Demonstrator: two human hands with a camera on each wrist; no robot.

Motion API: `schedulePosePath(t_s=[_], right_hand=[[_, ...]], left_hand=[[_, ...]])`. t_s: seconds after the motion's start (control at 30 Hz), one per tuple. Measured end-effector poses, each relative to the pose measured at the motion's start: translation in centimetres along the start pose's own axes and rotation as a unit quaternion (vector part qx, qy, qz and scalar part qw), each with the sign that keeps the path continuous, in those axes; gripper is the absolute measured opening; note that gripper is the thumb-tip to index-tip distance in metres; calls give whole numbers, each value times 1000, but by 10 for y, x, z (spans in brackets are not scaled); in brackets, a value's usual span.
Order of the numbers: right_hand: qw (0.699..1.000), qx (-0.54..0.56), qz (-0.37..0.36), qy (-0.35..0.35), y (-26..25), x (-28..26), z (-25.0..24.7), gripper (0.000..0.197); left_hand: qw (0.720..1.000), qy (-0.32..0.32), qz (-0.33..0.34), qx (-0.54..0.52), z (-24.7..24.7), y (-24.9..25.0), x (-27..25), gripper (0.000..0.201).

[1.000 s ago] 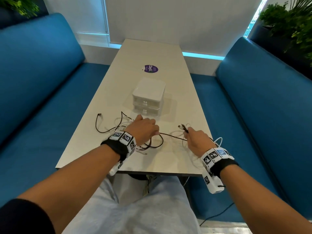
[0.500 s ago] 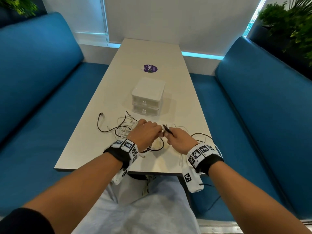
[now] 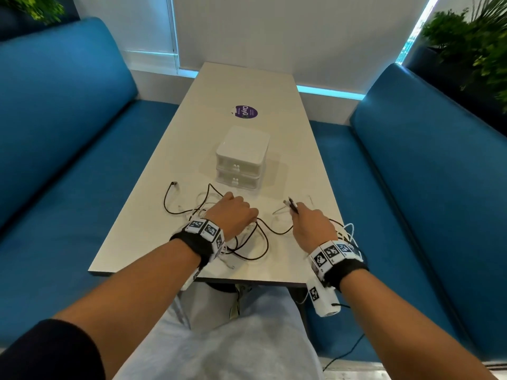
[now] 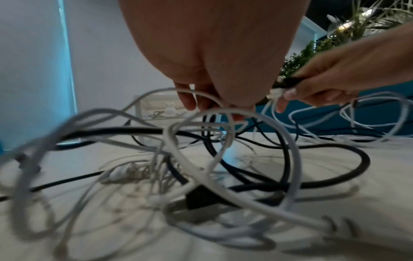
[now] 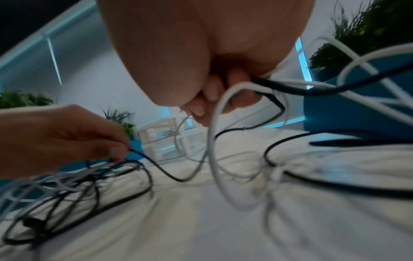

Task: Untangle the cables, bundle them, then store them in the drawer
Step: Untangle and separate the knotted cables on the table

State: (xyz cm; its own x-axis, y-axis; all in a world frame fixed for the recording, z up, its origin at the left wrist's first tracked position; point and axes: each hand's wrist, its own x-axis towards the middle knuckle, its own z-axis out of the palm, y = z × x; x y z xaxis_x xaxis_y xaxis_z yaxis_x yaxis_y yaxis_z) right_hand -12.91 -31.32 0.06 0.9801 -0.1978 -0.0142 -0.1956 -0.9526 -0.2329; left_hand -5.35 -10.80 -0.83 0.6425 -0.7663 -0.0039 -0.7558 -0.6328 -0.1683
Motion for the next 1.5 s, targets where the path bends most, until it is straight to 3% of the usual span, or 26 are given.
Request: schedulePosePath(t_s=[0.13,0.27,0.37,0.5,0.6,0.83,0.97,1.07,1.23,1.33,1.5], right_hand=[[989,127,-69,-24,-23,-4,12,32],[973,207,-69,-79,-33,2,11,21],[982,143,-73,-102,-31,8,8,21],[997,11,-40,-64,-5,13,0,21],[998,-13,13,-56,20,10,-3,22],[999,23,-48,1,-3,0,3,29],[989,88,-105,-57,-28,-1,20,25],[989,97,-86,-77,-35,5,27,25],[990,35,-87,-106,-27,4,29,26],[992,-28,-97,-77,-19,3,25,28],[985,-151,-56,-58,13,1,10,22]], left_hand=[[999,23,2,-38,2,12,8,25],[981,46,-12,-186,7,13,5,19],[973,39,-41,-223,9,11,-1,20],[973,-8,-81,-214,16,-6,-8,24],[972,-21,-95,-216,26,-20,-13,21],[990,5,-75,-117,38,-6,-2,18],[992,29,-60,-109,27,12,4,17],[990,34,-66,-118,24,16,3,20],[989,25,-65,-129,27,16,-3,19],[991,20,-63,-119,28,15,-4,19],[993,4,-56,-102,29,6,-8,18]])
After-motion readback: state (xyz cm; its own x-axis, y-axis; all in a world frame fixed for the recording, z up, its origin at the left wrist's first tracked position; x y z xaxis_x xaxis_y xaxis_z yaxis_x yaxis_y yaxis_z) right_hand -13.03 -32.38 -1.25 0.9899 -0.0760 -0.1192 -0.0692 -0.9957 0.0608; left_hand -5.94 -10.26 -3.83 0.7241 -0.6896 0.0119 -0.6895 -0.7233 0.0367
